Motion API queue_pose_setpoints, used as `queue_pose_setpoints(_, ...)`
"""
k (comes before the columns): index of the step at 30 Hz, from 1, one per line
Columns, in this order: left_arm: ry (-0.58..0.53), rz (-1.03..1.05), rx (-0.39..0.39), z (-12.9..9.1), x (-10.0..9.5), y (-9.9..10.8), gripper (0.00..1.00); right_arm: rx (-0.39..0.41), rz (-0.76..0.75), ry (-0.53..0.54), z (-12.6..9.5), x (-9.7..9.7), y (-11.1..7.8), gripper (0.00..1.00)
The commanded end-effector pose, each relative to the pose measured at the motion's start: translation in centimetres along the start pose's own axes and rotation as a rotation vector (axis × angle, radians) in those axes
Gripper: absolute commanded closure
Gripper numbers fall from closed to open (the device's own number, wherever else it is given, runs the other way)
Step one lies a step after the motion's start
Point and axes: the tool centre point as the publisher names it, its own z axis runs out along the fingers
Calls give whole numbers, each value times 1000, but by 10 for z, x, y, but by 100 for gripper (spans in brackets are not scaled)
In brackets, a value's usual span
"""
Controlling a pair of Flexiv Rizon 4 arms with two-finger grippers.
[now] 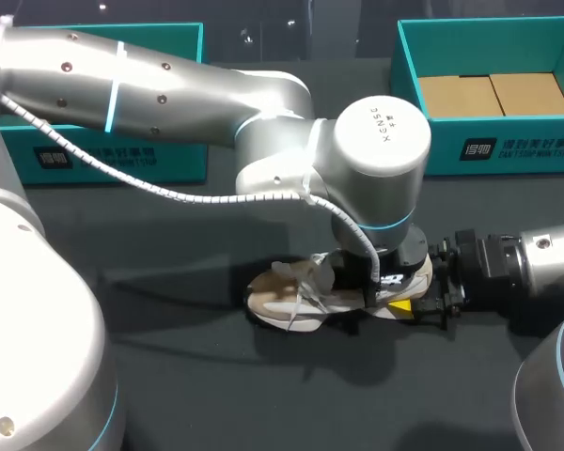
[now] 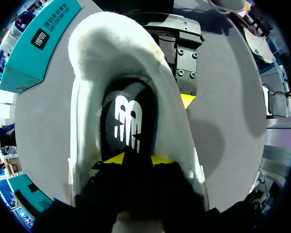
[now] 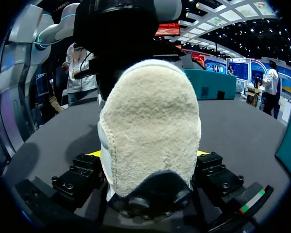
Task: Take the shoe out of the shoebox, open the shoe tongue, remove and reinsert the insole, then place the shoe into the shoebox
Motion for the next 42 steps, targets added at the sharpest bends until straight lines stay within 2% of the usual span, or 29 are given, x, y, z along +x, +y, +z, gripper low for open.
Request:
queue_pose_setpoints(1,9,-9,0,14,-8,-4,91,5,1,0,1,1,2,100)
queue_pose_setpoints(3,16,-15,6,12,-11,-2,100,5,1,0,1,1,2,100)
queue_pose_setpoints(8,35,-19,35,5,-11,5,100,5,1,0,1,1,2,100)
queue_pose_setpoints(20,152,-78,176,-17,-17,19,100,5,1,0,1,1,2,100)
queue_pose_setpoints(29,257,-81,265,-30,-21,16,100,5,1,0,1,1,2,100)
queue_pose_setpoints(42,306,-18,372,-54,-10,11,100,5,1,0,1,1,2,100)
